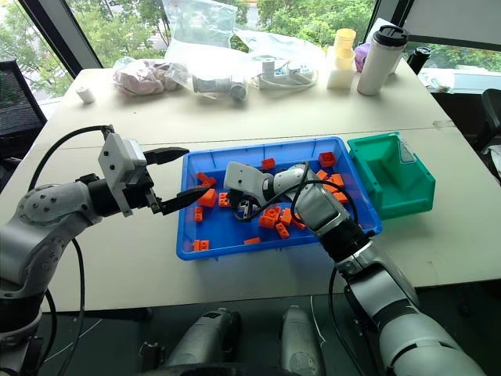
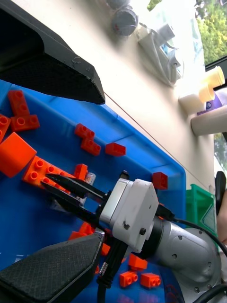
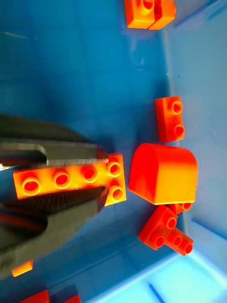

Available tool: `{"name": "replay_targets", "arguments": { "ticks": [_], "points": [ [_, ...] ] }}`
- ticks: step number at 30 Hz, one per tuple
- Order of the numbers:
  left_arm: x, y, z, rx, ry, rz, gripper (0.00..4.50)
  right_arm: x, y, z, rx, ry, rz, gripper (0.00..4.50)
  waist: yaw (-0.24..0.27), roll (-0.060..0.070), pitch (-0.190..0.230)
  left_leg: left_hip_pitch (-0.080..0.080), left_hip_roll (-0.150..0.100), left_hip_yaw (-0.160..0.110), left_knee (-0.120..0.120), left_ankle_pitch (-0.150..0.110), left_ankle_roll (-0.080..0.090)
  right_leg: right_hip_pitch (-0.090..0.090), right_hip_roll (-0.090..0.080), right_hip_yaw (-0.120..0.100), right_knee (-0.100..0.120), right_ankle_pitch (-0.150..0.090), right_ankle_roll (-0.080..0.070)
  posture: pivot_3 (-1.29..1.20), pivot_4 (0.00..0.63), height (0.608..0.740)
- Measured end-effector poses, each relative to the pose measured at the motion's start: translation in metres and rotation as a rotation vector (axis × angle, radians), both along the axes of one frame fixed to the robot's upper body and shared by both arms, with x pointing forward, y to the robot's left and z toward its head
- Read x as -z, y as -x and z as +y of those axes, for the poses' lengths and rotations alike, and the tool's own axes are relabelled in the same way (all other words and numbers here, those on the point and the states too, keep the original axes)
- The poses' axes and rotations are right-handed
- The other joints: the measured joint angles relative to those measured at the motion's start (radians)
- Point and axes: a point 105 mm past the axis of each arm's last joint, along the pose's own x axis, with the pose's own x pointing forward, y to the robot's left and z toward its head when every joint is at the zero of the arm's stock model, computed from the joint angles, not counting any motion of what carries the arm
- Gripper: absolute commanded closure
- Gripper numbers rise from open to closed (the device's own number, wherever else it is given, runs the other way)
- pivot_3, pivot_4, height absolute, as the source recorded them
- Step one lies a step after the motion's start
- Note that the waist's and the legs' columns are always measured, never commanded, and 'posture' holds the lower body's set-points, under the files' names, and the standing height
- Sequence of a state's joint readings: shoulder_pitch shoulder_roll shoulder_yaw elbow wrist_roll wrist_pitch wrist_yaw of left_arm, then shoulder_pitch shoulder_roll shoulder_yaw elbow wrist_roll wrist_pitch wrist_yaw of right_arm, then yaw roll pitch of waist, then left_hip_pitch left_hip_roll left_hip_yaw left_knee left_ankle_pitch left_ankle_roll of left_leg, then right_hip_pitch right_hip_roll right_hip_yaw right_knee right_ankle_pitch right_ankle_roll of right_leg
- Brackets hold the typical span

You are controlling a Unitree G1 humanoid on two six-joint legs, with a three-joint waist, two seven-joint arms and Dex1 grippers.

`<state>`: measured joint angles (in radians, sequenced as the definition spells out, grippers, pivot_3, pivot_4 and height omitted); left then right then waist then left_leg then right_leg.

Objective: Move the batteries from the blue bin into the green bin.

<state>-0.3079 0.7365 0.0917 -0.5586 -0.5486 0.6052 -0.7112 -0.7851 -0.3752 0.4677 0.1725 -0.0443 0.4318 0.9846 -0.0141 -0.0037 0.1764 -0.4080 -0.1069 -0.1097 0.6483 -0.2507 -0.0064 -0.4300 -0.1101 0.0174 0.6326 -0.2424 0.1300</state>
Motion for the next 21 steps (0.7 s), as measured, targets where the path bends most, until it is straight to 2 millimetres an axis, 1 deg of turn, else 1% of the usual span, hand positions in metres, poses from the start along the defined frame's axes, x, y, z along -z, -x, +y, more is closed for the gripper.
{"name": "replay_targets", "arguments": {
  "ticks": [7,10,13,15,16,18,21],
  "points": [
    [0.001,0.000,-0.001,-0.001,0.003,-0.004,0.00,-0.007,-0.001,-0.003,0.013,-0.002,-0.015,4.45,0.000,0.000,0.000,0.000,0.000,0.000,0.000,0.000,0.000,0.000,0.000,0.000,0.000,0.000,0.000,0.00,0.150,0.740],
    [0.002,0.000,-0.004,0.007,0.001,0.000,0.00,-0.021,-0.004,-0.006,0.026,-0.025,-0.049,4.45,0.001,0.000,0.000,0.000,0.000,0.000,0.000,0.000,0.000,0.000,0.000,0.000,0.000,0.000,0.000,0.00,0.150,0.740],
    [0.003,-0.001,-0.006,0.016,0.003,0.005,0.00,-0.030,-0.008,-0.017,0.046,-0.023,-0.076,4.45,0.002,0.000,0.000,0.000,0.000,0.000,0.000,0.000,0.000,0.000,0.000,0.000,0.000,0.000,0.000,0.00,0.150,0.740],
    [0.002,-0.001,-0.006,0.016,0.003,0.002,0.00,-0.035,-0.006,-0.031,0.055,-0.013,-0.076,4.45,0.004,0.000,0.000,0.000,0.000,0.000,0.000,0.000,0.000,0.000,0.000,0.000,0.000,0.000,0.000,0.00,0.150,0.740],
    [0.002,-0.001,-0.006,0.018,0.003,0.001,0.00,-0.036,-0.003,-0.040,0.053,0.003,-0.075,4.21,0.004,0.000,0.000,0.000,0.000,0.000,0.000,0.000,0.000,0.000,0.000,0.000,0.000,0.000,0.000,0.00,0.150,0.740],
    [0.003,-0.002,-0.006,0.016,0.001,0.001,0.00,-0.032,0.003,-0.052,0.053,0.019,-0.051,3.63,0.003,0.000,0.000,0.000,0.000,0.000,0.000,0.000,0.000,0.001,0.000,0.000,0.000,0.000,0.000,0.00,0.150,0.740],
    [0.002,-0.003,-0.006,0.014,0.001,-0.004,0.00,-0.018,0.016,-0.056,0.031,0.030,0.018,2.07,-0.003,0.000,0.000,0.000,0.001,0.000,0.000,0.000,0.000,0.000,0.000,0.000,0.000,0.000,0.000,0.00,0.150,0.740]
  ]
}}
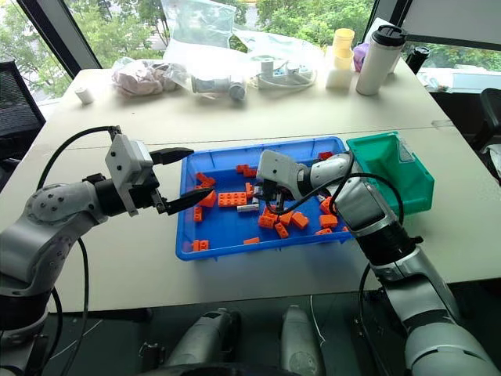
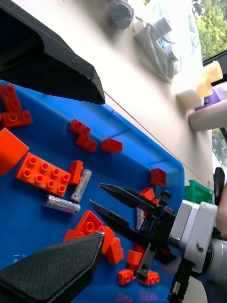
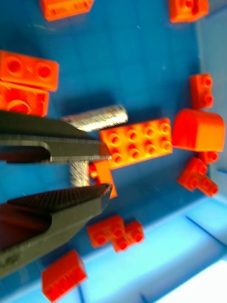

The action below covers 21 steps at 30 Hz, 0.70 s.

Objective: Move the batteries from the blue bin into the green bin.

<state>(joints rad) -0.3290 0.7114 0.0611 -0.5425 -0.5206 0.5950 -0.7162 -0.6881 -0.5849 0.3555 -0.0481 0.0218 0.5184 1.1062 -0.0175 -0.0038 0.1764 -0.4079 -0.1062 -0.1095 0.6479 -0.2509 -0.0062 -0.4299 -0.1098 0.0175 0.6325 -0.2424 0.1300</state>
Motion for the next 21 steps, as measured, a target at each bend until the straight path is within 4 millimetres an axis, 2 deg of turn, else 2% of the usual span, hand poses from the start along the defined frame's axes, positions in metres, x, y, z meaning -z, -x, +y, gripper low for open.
{"name": "replay_targets", "arguments": {
  "ticks": [3,4,14,17,21],
  "points": [
    [0.000,-0.002,0.001,-0.005,0.001,-0.004,0.00,0.008,0.004,0.002,-0.008,0.014,0.031,0.43,0.000,0.000,0.000,0.000,0.000,0.000,0.000,0.000,0.000,0.000,0.000,0.000,0.000,0.000,0.000,0.00,0.150,0.740],
    [0.000,-0.003,0.002,-0.008,0.002,-0.005,0.00,0.009,0.004,0.003,-0.007,0.016,0.033,0.08,0.003,0.000,0.000,0.000,0.000,0.000,0.000,0.000,0.000,0.000,0.000,0.000,0.000,0.000,0.000,0.00,0.150,0.740],
    [0.000,-0.005,0.003,-0.010,-0.001,-0.008,0.00,0.022,0.008,0.016,-0.039,0.034,0.050,0.08,0.005,0.000,0.000,0.000,-0.001,0.000,0.001,0.000,0.000,0.000,-0.001,0.000,0.000,0.000,0.000,0.00,0.150,0.740],
    [0.000,-0.005,0.003,-0.012,-0.002,-0.009,0.00,0.029,0.007,0.017,-0.046,0.051,0.067,0.90,0.005,0.000,0.000,0.000,-0.001,0.000,0.001,0.000,0.000,0.000,-0.001,0.000,0.000,0.000,0.000,0.00,0.150,0.740],
    [0.000,-0.005,0.003,-0.015,-0.002,-0.009,0.00,0.034,0.005,0.021,-0.061,0.068,0.066,3.04,0.005,0.000,0.000,0.000,-0.001,0.000,0.001,0.000,0.000,0.000,0.000,0.000,0.000,0.000,0.000,0.00,0.150,0.740]
  ]
}}
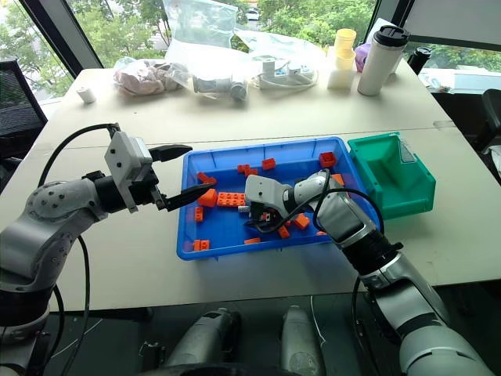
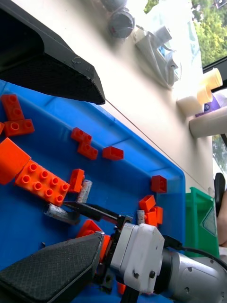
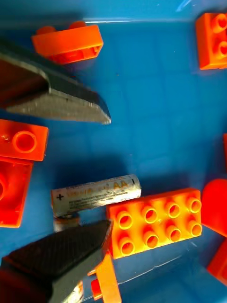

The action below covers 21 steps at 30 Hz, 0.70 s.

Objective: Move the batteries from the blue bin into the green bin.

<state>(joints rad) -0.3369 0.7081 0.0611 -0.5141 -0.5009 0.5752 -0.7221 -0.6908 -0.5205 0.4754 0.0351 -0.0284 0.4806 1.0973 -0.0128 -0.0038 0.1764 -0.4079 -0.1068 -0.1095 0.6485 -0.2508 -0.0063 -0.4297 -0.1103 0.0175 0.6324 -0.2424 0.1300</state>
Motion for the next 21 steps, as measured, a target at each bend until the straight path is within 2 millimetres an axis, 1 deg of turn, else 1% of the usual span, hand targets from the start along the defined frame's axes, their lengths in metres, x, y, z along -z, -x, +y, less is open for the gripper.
{"name": "replay_targets", "arguments": {
  "ticks": [1,3,7,9,10,12,14,15,17,19,20,21],
  "points": [
    [0.000,0.000,0.000,-0.001,0.000,0.001,0.00,0.001,-0.001,0.000,0.000,0.004,-0.002,3.59,0.000,0.000,0.000,0.000,0.000,0.000,0.000,0.000,0.000,0.000,0.000,0.000,0.000,0.000,0.000,0.00,0.150,0.740],
    [0.002,0.000,0.001,-0.007,0.001,0.005,0.00,0.002,-0.002,0.001,-0.006,0.013,-0.009,4.48,0.000,0.000,0.000,0.000,0.000,0.000,0.000,0.000,0.000,0.000,0.000,0.000,0.000,0.000,0.000,0.00,0.150,0.740],
    [0.001,0.002,0.000,-0.005,0.000,0.000,0.00,-0.002,-0.007,0.001,-0.001,0.027,-0.041,4.48,0.000,0.000,0.000,0.000,0.000,0.000,0.000,0.000,0.000,0.000,0.000,0.000,0.000,0.000,0.000,0.00,0.150,0.740],
    [0.001,0.003,-0.001,-0.004,-0.001,-0.003,0.00,-0.008,-0.007,-0.003,0.017,0.015,-0.041,4.48,0.002,0.000,0.000,0.000,0.000,0.000,0.000,0.000,0.000,0.000,0.000,0.000,0.000,0.000,0.000,0.00,0.150,0.740],
    [0.001,0.003,0.000,-0.004,-0.001,-0.002,0.00,-0.014,-0.009,-0.006,0.029,0.002,-0.049,4.48,0.002,0.000,0.000,0.000,0.000,0.000,0.000,0.000,0.000,0.000,0.000,0.000,0.000,0.000,0.000,0.00,0.150,0.740],
    [0.001,0.003,0.000,-0.006,-0.001,-0.002,0.00,-0.035,-0.014,-0.015,0.070,-0.036,-0.086,4.48,0.002,0.000,0.000,0.000,0.000,0.000,0.000,0.000,0.000,0.000,0.000,0.000,0.000,0.000,0.000,0.00,0.150,0.740],
    [0.001,0.003,-0.001,-0.005,0.000,-0.004,0.00,-0.066,-0.024,-0.038,0.172,-0.093,-0.134,4.48,0.005,0.000,0.000,0.000,0.000,0.000,0.000,0.000,0.000,0.000,0.000,0.000,0.000,0.000,0.000,0.00,0.150,0.740],
    [0.001,0.003,-0.001,-0.005,0.000,-0.004,0.00,-0.082,-0.030,-0.056,0.245,-0.114,-0.166,4.48,0.009,0.000,0.000,0.000,-0.001,0.000,0.000,0.000,0.000,0.000,-0.001,0.000,0.000,0.000,0.000,0.00,0.150,0.740],
    [0.001,0.002,-0.001,-0.004,0.000,-0.004,0.00,-0.114,-0.038,-0.104,0.426,-0.144,-0.242,4.48,0.020,0.000,0.000,0.000,-0.001,0.000,0.000,0.000,0.000,0.001,-0.001,0.000,-0.001,0.000,0.000,0.00,0.150,0.740],
    [0.001,0.002,-0.001,-0.001,0.001,-0.003,0.00,-0.131,-0.039,-0.146,0.576,-0.147,-0.282,4.48,0.025,0.000,0.000,0.000,-0.001,0.000,0.000,0.000,0.001,0.001,-0.001,0.000,-0.002,0.000,0.000,0.00,0.150,0.740],
    [0.001,0.001,-0.002,0.005,0.005,-0.005,0.00,-0.132,-0.038,-0.164,0.632,-0.132,-0.288,4.48,0.027,0.000,0.000,0.000,-0.001,0.000,0.000,0.000,0.001,0.001,-0.001,-0.001,-0.002,0.000,0.000,0.00,0.150,0.740],
    [0.001,0.001,-0.002,0.007,0.006,-0.006,0.00,-0.128,-0.035,-0.182,0.690,-0.107,-0.281,4.48,0.027,0.000,0.000,0.000,-0.001,0.000,0.000,-0.001,0.001,0.001,-0.001,-0.001,-0.002,0.000,0.000,0.00,0.150,0.740]
  ]
}}
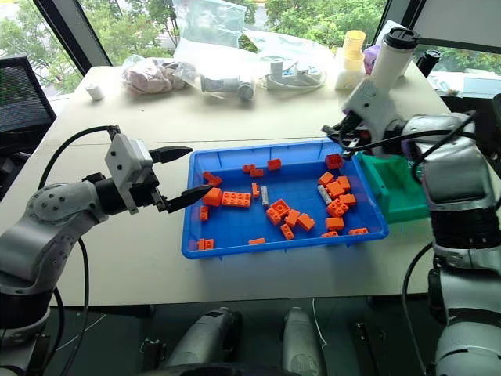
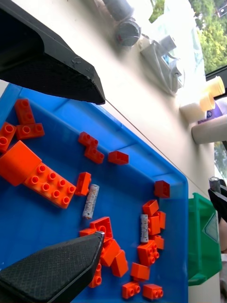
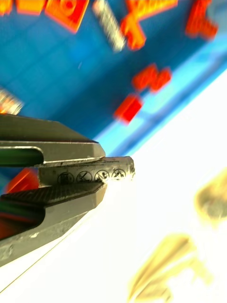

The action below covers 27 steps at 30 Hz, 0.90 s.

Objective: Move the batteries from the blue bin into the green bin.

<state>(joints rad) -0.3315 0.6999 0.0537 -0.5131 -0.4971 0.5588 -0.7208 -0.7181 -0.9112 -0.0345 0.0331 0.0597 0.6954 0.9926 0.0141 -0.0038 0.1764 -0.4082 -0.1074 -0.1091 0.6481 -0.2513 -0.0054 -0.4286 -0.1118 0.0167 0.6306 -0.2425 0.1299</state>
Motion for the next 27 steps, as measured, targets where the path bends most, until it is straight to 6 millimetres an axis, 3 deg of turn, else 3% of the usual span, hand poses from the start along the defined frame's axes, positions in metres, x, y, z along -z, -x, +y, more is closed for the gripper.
{"name": "replay_targets", "arguments": {
  "ticks": [3,6,10,11,12,17,18,20,22,24,27],
  "points": [
    [0.001,-0.005,-0.002,0.012,0.003,0.004,0.00,0.023,0.011,-0.038,0.120,0.058,0.076,4.48,-0.003,0.000,0.000,0.000,0.000,0.001,0.000,-0.001,0.001,0.000,0.000,0.000,0.000,0.000,0.000,0.00,0.150,0.740],
    [-0.002,-0.008,-0.010,0.051,0.007,-0.015,0.00,0.038,0.016,-0.052,0.158,0.096,0.118,4.48,-0.015,0.001,0.000,0.001,0.000,0.002,0.000,-0.001,0.001,0.000,0.000,0.002,0.001,0.000,0.000,0.00,0.150,0.740],
    [-0.002,-0.010,-0.012,0.062,0.005,-0.019,0.00,0.041,0.019,-0.066,0.196,0.156,0.108,4.48,-0.023,0.001,0.000,0.001,0.001,0.002,0.000,0.000,0.000,0.000,0.000,0.001,0.001,0.000,0.000,0.00,0.150,0.740],
    [-0.001,-0.011,-0.012,0.066,0.008,-0.017,0.00,0.042,0.019,-0.068,0.202,0.163,0.105,3.41,-0.025,0.001,0.000,0.001,0.001,0.002,0.000,0.000,0.000,0.000,0.000,0.001,0.001,0.000,0.000,0.00,0.150,0.740],
    [0.000,-0.011,-0.012,0.067,0.008,-0.014,0.00,0.042,0.019,-0.069,0.202,0.161,0.105,3.06,-0.025,0.001,0.000,0.001,0.001,0.002,0.000,0.000,0.000,0.000,0.000,0.002,0.001,0.000,0.000,0.00,0.150,0.740],
    [0.002,-0.011,-0.012,0.071,-0.001,-0.009,0.00,0.034,0.016,-0.064,0.185,0.144,0.083,0.44,-0.025,0.001,0.000,0.001,0.000,0.002,0.000,0.000,0.000,0.000,0.000,0.002,0.001,0.000,0.000,0.00,0.150,0.740],
    [0.002,-0.011,-0.012,0.070,-0.003,-0.009,0.00,0.024,0.012,-0.059,0.175,0.141,0.052,0.04,-0.027,0.002,0.001,0.001,0.000,0.002,0.000,0.000,0.000,0.000,0.000,0.002,0.001,0.000,0.000,0.00,0.150,0.740],
    [0.002,-0.011,-0.011,0.067,-0.007,-0.009,0.00,-0.002,0.006,-0.039,0.128,0.107,-0.021,0.04,-0.032,0.002,0.001,0.001,0.001,0.002,0.000,0.000,0.000,-0.001,0.001,0.002,0.001,0.000,0.000,0.00,0.150,0.740],
    [0.001,-0.011,-0.011,0.067,-0.008,-0.013,0.00,-0.027,0.003,0.003,0.005,0.036,-0.099,0.04,-0.035,0.002,0.001,0.001,0.003,0.002,0.000,0.000,0.000,-0.001,0.002,0.002,0.001,0.000,0.000,0.00,0.150,0.740],
    [0.001,-0.011,-0.011,0.066,-0.008,-0.015,0.00,-0.026,0.006,0.044,-0.131,0.000,-0.094,0.04,-0.029,0.001,0.000,0.001,0.004,0.000,0.000,0.000,0.000,-0.001,0.004,0.001,0.001,0.000,0.000,0.00,0.150,0.740],
    [0.001,-0.011,-0.010,0.061,-0.010,-0.014,0.00,0.003,0.006,0.083,-0.216,-0.074,0.024,0.04,-0.015,0.001,0.001,-0.001,0.000,0.000,0.001,0.000,0.000,0.000,0.000,0.001,0.001,0.000,0.000,0.00,0.150,0.740]
  ]
}}
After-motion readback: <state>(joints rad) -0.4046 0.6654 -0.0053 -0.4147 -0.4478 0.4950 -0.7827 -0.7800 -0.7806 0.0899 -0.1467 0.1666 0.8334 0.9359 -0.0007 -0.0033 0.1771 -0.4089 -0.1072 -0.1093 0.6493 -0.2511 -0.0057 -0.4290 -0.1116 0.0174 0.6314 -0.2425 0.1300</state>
